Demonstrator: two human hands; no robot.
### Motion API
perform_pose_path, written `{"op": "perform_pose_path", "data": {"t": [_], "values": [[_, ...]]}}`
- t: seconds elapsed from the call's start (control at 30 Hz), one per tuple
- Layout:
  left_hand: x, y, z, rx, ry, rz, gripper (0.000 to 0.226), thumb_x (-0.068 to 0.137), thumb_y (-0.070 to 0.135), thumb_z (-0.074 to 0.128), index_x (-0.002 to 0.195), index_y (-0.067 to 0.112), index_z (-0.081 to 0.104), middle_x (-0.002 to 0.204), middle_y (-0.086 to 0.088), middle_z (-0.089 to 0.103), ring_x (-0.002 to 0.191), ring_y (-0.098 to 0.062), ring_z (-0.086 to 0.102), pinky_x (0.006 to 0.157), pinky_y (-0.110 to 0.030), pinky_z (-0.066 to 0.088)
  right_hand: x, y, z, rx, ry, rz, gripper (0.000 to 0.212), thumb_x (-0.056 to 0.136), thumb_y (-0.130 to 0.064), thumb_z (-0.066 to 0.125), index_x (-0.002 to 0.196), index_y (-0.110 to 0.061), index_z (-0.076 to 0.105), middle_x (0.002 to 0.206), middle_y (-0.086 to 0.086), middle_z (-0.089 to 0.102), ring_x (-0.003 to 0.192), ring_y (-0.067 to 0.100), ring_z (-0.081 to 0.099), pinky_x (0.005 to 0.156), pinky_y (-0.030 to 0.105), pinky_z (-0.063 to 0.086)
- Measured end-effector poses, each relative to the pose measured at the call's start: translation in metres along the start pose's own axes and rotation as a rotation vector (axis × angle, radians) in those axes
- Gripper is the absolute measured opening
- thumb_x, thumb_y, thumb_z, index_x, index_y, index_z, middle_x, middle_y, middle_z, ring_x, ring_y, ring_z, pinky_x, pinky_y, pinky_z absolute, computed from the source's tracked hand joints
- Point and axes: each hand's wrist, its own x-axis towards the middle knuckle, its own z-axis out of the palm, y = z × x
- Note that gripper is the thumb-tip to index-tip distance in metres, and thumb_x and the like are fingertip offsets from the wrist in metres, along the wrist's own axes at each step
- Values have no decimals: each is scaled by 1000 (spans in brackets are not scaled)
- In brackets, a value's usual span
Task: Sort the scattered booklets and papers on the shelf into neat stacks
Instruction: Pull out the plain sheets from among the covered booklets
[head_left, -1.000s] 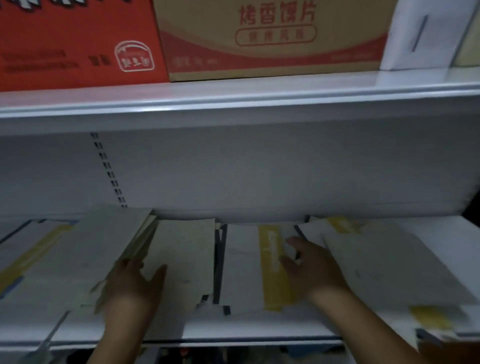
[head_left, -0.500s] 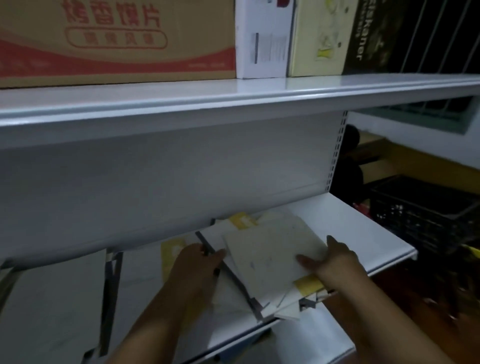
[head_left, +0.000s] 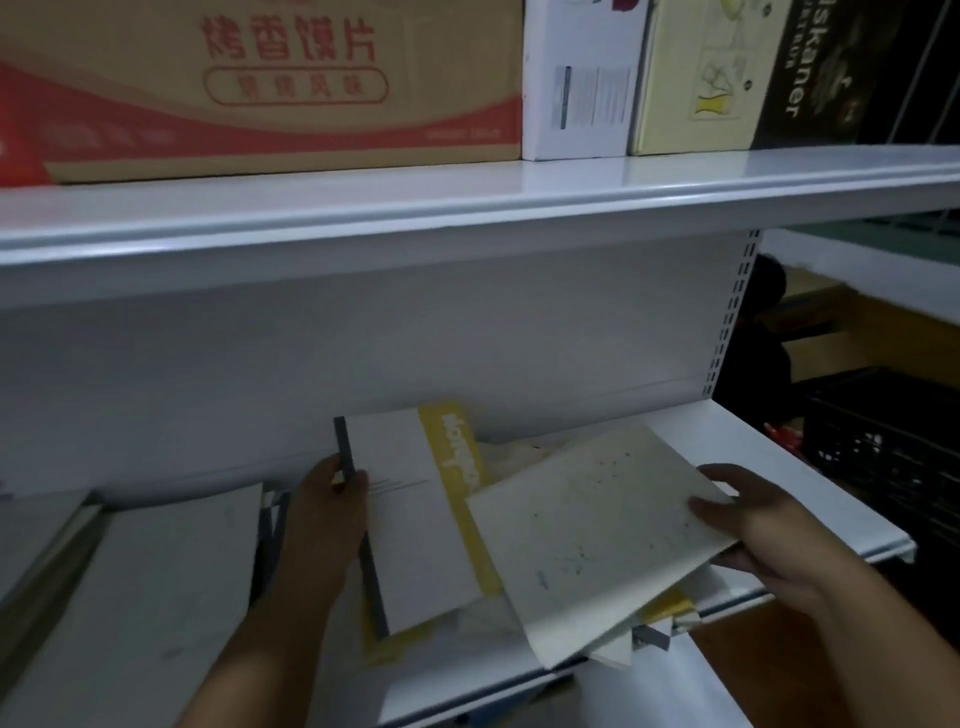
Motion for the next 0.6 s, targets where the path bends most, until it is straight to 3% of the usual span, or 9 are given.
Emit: {"op": "perform_pose_path", "data": {"t": [0.07, 0.1, 0.17, 0.23, 0.3, 0.37, 0.43, 0.53, 0.6], "values": [[11, -5, -24, 138, 56, -14, 29, 93, 15, 50, 119, 5, 59, 93, -13, 60, 81, -31, 58, 72, -35, 44, -2, -6, 7, 66, -105, -68, 65, 44, -37, 90, 102, -21, 65, 97, 14, 72, 88, 31, 68, 67, 40, 59], [16, -8, -33, 228, 46, -31, 29, 93, 16, 50, 118, 4, 59, 90, -14, 61, 80, -32, 59, 72, -36, 45, -3, -9, 14, 68, -142, -98, 82, 25, -47, 91, 100, -24, 67, 92, 9, 74, 84, 27, 70, 63, 36, 59], [17, -13, -46, 342, 33, -19, 32, 92, 20, 51, 119, 3, 58, 100, -17, 66, 87, -33, 62, 81, -38, 49, -3, -14, 29, 99, -201, -141, 93, 13, -52, 89, 99, -25, 68, 90, 7, 75, 81, 26, 72, 59, 32, 59], [11, -15, -56, 259, 92, 41, 38, 91, 19, 56, 124, 1, 56, 122, -10, 60, 108, -27, 57, 97, -34, 41, -5, -21, 50, 128, -252, -177, 91, 17, -51, 90, 101, -24, 68, 94, 8, 75, 84, 28, 71, 60, 33, 58], [2, -12, -66, 112, 50, 32, 31, 88, 20, 60, 115, 5, 63, 114, -6, 61, 107, -22, 56, 96, -31, 39, -7, -28, 70, 144, -280, -198, 77, 30, -45, 91, 101, -24, 69, 93, 6, 75, 83, 26, 71, 61, 35, 58], [-6, -11, -84, -115, -89, -98, 24, 83, 30, 64, 93, 9, 70, 96, -9, 69, 91, -24, 62, 85, -33, 48, -8, -35, 95, 179, -317, -173, 43, 62, -25, 80, 103, -23, 68, 92, 3, 75, 83, 23, 70, 62, 35, 59], [-15, -7, -107, -263, -228, -198, 28, 87, 35, 59, 89, 11, 73, 84, -9, 72, 79, -24, 65, 70, -30, 54, -8, -40, 123, 183, -338, -145, 27, 81, -7, 62, 104, -21, 67, 92, 1, 74, 83, 21, 69, 62, 35, 58], [-28, -13, -140, -109, -437, -211, 26, 92, 31, 51, 96, 14, 71, 80, -7, 73, 69, -19, 67, 54, -26, 52, -7, -41, 171, 166, -436, -128, 24, 85, -5, 58, 101, -19, 70, 95, 2, 75, 81, 17, 71, 63, 32, 59], [-36, -23, -155, -40, -386, -222, 17, 93, 19, 52, 95, 12, 68, 80, -10, 70, 67, -21, 65, 47, -25, 48, -7, -39, 205, 192, -442, -95, 18, 85, -8, 60, 96, -18, 71, 90, 3, 76, 76, 14, 72, 61, 28, 59]]}}
